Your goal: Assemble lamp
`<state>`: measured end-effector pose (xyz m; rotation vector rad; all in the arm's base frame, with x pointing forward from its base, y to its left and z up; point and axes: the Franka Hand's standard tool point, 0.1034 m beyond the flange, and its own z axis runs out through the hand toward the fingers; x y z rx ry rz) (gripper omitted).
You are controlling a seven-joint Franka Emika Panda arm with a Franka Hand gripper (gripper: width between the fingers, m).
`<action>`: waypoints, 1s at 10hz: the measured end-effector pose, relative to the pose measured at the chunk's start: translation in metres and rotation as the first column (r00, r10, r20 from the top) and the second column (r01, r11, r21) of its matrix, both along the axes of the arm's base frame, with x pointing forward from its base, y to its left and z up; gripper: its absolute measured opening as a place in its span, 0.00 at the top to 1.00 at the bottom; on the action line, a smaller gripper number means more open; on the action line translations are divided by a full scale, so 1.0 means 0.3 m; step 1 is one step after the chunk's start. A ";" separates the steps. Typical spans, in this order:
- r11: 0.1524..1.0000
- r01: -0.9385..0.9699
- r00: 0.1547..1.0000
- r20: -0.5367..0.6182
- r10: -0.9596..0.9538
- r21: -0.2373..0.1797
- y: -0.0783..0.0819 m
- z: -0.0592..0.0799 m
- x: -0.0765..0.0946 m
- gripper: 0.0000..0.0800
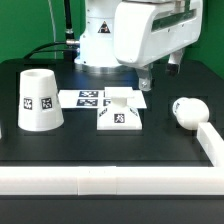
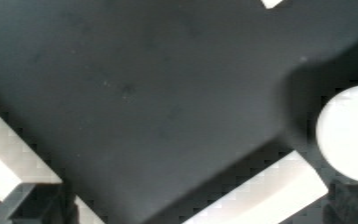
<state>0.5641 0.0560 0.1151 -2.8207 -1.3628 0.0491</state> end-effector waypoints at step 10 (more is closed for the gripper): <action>1.000 -0.009 1.000 -0.002 0.009 -0.005 -0.138 -0.074 -0.246 0.13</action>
Offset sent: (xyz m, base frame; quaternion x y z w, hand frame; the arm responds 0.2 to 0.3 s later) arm 0.0000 0.0000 0.0000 0.0000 0.0000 0.0000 1.0000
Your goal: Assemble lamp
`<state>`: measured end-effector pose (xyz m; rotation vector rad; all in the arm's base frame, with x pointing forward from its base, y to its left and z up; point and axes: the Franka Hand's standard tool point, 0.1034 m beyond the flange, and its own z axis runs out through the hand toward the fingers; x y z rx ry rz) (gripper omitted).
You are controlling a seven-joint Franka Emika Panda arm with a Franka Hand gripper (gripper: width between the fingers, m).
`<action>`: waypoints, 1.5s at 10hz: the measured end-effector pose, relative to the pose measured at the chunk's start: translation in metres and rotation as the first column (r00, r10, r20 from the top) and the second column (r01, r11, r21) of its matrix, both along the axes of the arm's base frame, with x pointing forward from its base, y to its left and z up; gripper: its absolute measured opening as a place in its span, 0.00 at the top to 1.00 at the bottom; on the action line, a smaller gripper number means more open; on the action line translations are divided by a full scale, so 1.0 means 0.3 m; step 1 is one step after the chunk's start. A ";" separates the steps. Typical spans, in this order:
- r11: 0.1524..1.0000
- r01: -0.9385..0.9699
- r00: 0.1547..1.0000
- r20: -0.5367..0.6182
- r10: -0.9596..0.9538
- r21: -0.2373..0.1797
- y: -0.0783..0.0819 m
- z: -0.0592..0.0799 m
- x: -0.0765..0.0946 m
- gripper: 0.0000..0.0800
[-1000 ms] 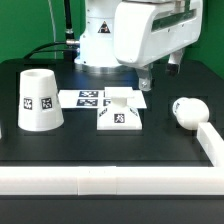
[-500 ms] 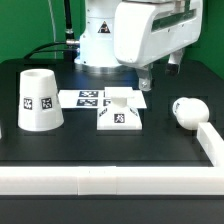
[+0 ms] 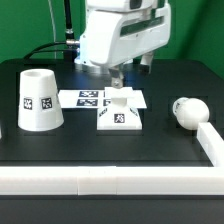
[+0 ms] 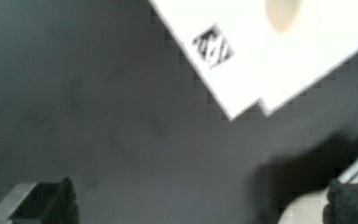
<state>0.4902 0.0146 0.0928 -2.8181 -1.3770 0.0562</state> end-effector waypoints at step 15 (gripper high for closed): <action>0.622 0.783 0.621 -0.036 -0.783 -0.018 -0.022 -0.060 -0.097 0.13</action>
Offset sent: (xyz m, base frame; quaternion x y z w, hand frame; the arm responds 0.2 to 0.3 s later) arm 0.0000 0.0000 0.0000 0.0000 0.0000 0.1296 0.9916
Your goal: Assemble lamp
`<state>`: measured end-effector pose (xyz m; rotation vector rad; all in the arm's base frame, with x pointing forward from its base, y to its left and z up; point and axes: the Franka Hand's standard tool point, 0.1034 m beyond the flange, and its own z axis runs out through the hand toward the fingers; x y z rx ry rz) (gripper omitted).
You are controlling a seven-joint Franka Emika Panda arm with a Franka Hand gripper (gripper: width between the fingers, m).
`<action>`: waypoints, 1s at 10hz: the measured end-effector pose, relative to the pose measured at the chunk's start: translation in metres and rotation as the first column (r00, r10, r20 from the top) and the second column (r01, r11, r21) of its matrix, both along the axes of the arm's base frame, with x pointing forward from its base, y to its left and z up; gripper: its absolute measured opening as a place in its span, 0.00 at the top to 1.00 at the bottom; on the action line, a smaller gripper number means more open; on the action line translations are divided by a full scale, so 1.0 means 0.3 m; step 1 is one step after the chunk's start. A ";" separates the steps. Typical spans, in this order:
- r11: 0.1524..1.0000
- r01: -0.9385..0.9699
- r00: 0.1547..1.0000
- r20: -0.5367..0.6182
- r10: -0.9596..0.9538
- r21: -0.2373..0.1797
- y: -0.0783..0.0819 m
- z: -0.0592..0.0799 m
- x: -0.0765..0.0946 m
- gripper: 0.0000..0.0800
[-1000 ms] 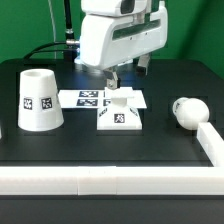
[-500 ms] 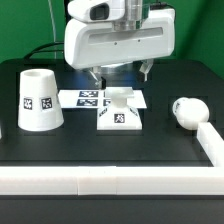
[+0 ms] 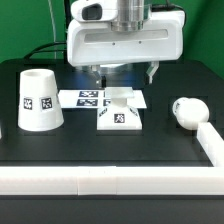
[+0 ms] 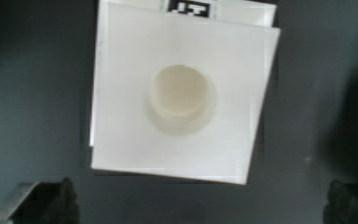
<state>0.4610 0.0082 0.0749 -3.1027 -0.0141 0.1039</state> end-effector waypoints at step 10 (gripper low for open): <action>0.999 0.040 0.999 -0.035 -0.040 0.003 -0.029 -0.104 -0.064 0.13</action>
Offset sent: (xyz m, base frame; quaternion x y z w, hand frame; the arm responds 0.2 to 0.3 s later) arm -0.0074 -0.0115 -0.0086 -0.0048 0.0027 0.0145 0.9999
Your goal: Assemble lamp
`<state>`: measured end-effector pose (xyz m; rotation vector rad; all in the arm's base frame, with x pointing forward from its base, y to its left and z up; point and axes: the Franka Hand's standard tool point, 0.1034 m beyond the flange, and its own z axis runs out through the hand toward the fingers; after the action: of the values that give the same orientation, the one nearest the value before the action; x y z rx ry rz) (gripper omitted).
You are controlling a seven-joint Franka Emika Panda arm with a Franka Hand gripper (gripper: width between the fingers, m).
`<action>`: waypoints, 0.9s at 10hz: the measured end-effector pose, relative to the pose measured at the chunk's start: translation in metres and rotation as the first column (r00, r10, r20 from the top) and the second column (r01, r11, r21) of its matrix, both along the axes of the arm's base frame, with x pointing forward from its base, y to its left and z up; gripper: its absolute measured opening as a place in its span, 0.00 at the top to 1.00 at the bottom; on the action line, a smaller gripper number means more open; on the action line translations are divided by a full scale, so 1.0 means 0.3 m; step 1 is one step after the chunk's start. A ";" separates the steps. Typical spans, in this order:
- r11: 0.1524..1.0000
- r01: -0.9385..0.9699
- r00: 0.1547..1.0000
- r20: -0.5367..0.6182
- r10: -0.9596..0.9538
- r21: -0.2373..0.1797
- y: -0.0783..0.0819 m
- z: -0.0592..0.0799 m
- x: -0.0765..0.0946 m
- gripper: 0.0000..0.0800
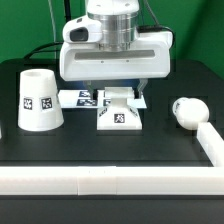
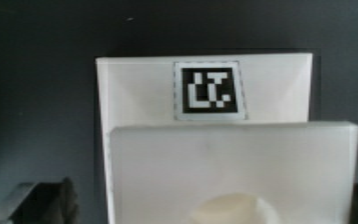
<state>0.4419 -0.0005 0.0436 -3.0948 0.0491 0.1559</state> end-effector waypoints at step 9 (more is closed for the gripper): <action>1.000 -0.022 1.000 0.012 0.022 0.006 0.047 0.010 0.043 0.33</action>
Offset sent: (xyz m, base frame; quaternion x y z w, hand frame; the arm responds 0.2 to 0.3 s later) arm 0.0000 0.0000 0.0000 0.0000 0.0000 0.0000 1.0000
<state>0.4550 0.0136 0.0466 -3.0909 0.0137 0.1388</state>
